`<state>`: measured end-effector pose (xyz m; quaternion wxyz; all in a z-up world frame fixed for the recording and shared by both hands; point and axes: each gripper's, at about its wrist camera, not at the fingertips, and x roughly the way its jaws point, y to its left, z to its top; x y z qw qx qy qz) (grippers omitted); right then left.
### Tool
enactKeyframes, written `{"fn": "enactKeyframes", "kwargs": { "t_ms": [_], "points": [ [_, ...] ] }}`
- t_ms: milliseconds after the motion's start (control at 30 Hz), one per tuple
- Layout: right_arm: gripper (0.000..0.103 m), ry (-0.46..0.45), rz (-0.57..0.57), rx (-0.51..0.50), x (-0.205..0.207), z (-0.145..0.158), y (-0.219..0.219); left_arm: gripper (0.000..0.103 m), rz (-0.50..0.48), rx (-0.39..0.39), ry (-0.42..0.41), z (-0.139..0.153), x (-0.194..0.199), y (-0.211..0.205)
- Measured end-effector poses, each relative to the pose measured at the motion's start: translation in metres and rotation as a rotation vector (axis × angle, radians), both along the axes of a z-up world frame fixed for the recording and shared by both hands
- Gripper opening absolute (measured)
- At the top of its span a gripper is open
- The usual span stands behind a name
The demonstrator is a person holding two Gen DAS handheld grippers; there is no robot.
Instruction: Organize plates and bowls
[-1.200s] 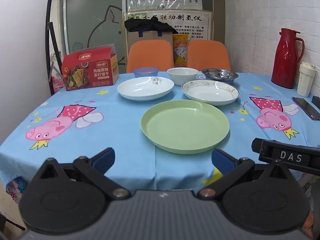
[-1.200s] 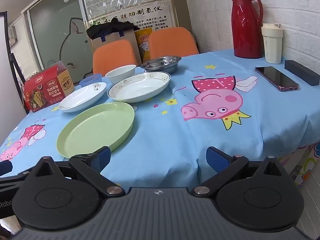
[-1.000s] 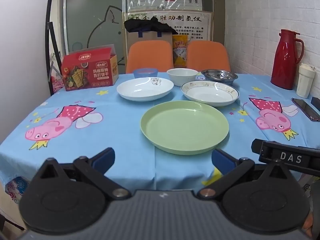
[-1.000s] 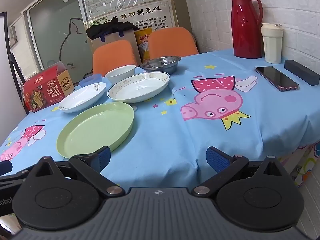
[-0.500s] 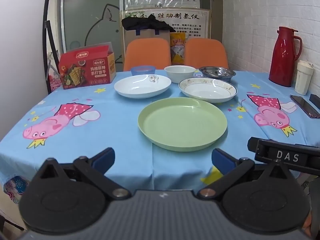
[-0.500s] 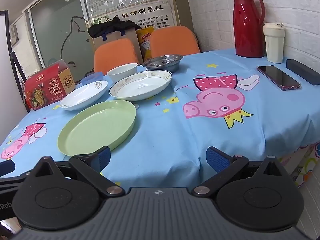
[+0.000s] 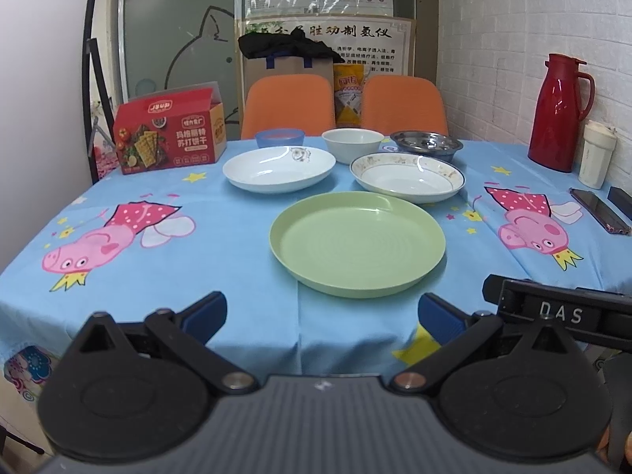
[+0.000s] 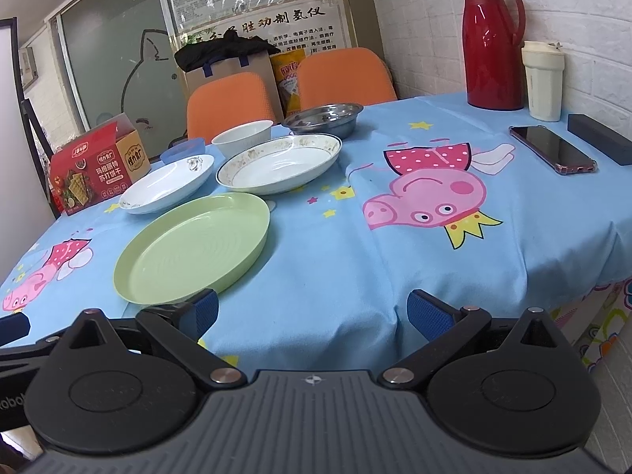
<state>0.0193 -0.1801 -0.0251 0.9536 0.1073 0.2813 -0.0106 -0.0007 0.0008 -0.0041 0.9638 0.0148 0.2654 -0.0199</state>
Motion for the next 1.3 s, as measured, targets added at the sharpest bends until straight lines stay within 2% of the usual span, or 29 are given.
{"fn": "enactKeyframes", "kwargs": {
  "t_ms": [1300],
  "points": [
    [0.103,0.015,0.004,0.000,0.0010,-0.0022,0.0018,0.103,0.004,-0.014,0.033,-0.0035,0.0046,0.0026]
  ]
}}
